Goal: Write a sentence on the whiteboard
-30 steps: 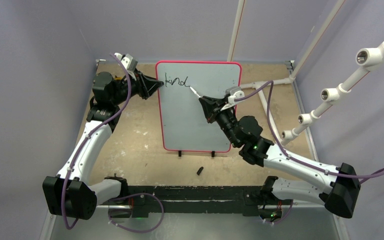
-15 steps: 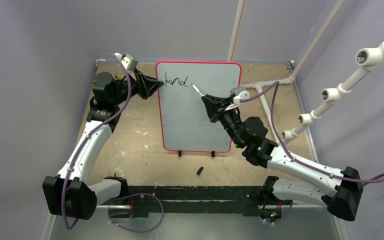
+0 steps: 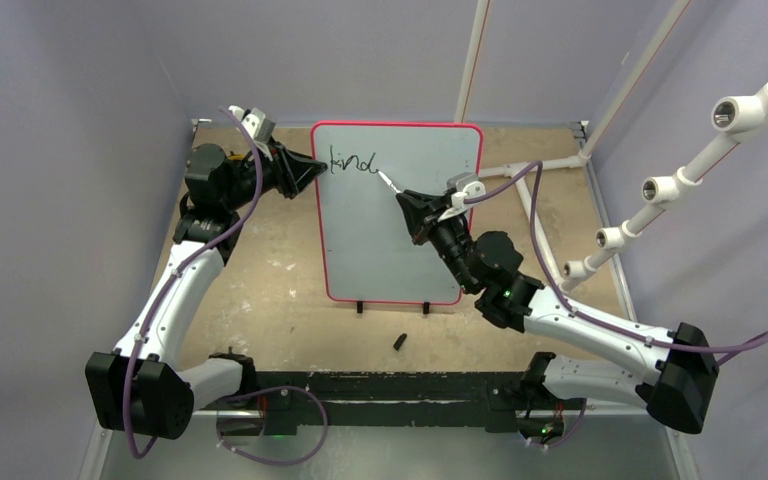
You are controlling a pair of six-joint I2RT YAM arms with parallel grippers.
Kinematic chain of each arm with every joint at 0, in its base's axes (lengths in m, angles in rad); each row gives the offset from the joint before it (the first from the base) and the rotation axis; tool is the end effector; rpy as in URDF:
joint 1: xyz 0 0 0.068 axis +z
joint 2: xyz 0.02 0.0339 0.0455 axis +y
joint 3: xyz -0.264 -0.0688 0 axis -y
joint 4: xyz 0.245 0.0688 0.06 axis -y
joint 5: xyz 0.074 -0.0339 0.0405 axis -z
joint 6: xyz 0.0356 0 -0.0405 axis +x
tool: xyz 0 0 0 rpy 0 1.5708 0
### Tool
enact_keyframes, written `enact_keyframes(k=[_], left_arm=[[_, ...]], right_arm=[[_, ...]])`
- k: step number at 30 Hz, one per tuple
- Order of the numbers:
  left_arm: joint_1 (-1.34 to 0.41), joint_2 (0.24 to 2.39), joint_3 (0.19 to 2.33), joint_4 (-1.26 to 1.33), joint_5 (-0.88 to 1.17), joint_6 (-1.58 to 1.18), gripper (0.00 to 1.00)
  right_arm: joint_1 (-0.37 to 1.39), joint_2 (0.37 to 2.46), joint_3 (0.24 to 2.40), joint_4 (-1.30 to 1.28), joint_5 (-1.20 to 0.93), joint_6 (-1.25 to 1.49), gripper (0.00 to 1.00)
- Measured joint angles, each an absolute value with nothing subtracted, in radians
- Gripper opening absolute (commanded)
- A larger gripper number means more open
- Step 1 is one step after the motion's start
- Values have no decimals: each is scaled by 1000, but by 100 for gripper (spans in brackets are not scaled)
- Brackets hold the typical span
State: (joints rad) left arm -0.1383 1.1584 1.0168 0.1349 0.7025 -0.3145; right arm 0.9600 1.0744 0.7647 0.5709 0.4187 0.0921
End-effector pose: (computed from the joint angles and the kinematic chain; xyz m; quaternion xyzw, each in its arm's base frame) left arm 0.2607 -0.0595 0.3795 0.1829 0.6849 -0.3864 0.5900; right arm 0.1546 0.1955 0.3556 -0.1009 0.6098 0.2801 0.7345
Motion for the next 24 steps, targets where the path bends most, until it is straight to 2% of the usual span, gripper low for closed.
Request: enact_keyframes(k=[24], left_arm=[[-138, 1159, 1017, 136, 703, -315, 0]], right_arm=[[960, 1068, 773, 593, 474, 106, 0]])
